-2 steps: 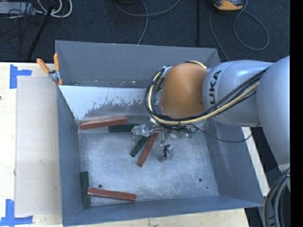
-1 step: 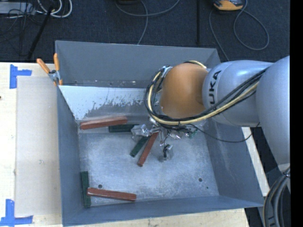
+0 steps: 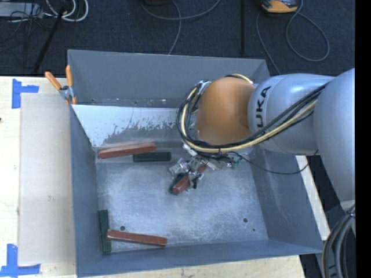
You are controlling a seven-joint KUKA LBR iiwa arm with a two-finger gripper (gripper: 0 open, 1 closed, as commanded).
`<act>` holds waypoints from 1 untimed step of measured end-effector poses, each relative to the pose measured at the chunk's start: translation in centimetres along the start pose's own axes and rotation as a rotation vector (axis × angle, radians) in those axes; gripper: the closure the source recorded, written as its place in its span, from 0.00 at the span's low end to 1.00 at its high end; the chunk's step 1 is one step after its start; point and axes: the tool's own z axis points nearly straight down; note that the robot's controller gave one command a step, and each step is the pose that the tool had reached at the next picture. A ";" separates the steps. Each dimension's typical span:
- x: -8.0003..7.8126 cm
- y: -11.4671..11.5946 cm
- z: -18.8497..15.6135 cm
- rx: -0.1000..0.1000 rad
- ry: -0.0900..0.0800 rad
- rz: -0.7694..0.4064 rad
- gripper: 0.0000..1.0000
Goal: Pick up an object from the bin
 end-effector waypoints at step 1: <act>-0.2 -0.1 -8.4 0.006 -0.005 0.003 1.00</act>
Offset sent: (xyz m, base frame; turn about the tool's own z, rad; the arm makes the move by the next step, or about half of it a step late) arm 0.0000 0.0002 0.0789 0.0000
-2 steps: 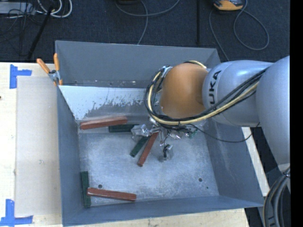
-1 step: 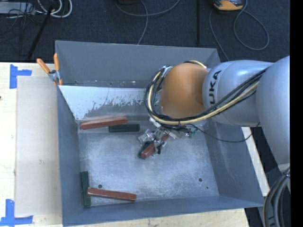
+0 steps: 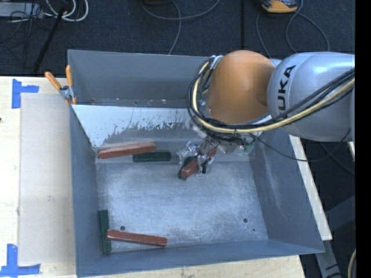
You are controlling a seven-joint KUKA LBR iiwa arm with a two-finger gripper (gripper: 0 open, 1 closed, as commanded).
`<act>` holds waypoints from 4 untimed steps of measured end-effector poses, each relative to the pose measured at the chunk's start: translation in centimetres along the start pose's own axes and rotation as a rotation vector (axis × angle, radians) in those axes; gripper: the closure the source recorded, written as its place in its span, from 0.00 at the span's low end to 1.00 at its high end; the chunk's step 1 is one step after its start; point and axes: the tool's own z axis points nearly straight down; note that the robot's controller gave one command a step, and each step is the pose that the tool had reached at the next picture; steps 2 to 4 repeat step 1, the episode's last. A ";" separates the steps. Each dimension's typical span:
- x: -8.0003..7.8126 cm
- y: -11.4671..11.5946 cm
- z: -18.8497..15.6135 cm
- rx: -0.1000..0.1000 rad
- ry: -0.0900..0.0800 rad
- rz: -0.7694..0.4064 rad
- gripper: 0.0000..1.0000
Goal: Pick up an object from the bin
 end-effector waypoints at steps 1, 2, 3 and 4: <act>-0.2 -0.1 -4.6 -0.001 0.001 0.004 1.00; -0.2 -0.1 -4.6 -0.001 0.001 0.004 1.00; -0.2 -0.1 -4.6 -0.001 0.001 0.004 1.00; -0.2 -0.1 -4.6 -0.001 0.001 0.004 1.00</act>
Offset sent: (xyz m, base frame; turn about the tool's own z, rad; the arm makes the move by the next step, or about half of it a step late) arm 0.0001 0.0002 0.0427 0.0000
